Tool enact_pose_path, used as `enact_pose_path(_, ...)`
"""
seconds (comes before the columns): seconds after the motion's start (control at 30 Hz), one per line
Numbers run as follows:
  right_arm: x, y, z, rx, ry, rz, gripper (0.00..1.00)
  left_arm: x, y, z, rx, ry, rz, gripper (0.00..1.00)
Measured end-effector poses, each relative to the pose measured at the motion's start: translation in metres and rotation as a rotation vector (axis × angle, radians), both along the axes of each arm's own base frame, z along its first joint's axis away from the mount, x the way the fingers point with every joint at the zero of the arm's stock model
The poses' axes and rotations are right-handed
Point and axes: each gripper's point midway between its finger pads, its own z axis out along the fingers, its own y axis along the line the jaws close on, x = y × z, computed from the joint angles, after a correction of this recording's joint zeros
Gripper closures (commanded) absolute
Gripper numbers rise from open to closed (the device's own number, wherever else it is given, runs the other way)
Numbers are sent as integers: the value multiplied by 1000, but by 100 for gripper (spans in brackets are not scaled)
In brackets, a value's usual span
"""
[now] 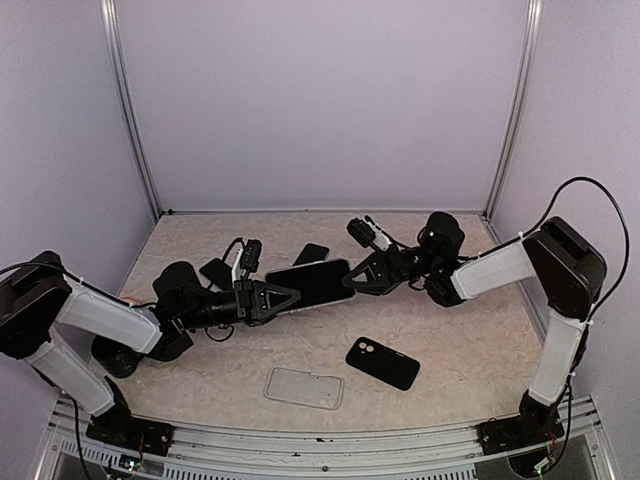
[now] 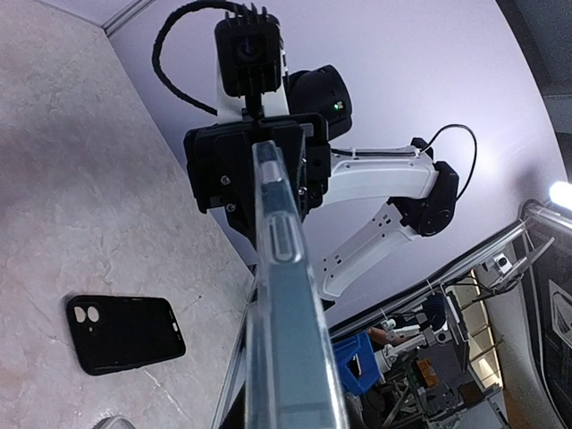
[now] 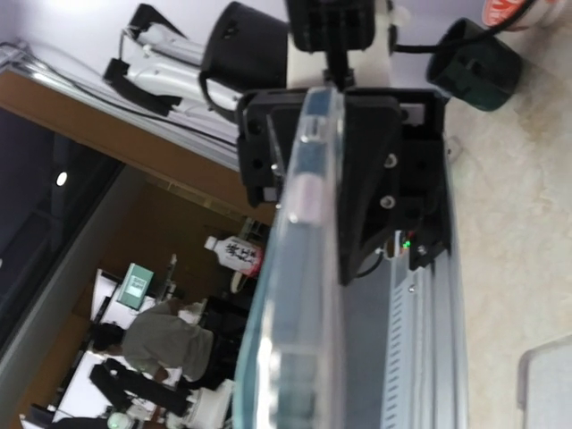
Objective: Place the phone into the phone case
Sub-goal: Press the phone with the phone case.
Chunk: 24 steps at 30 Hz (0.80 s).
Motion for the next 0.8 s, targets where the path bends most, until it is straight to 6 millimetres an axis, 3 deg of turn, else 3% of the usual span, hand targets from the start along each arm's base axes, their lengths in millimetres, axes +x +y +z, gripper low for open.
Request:
enact_pose_path(0.27,3,7,-8,-78,-14,-19,100,0,0,2,-1,-28,0,59)
enact_pose_path(0.43,3,7,-14,-100,-30,-33,100,-1,0,2,-1,-32,-2,58)
enact_pose_path(0.67,0,6,-13,-104,-74,-39,100,1,0,-3,14,-17,4,85)
enact_pose_path(0.8,-1,6,-8,-104,-106,-45,100,3,1,-6,24,-10,13,95)
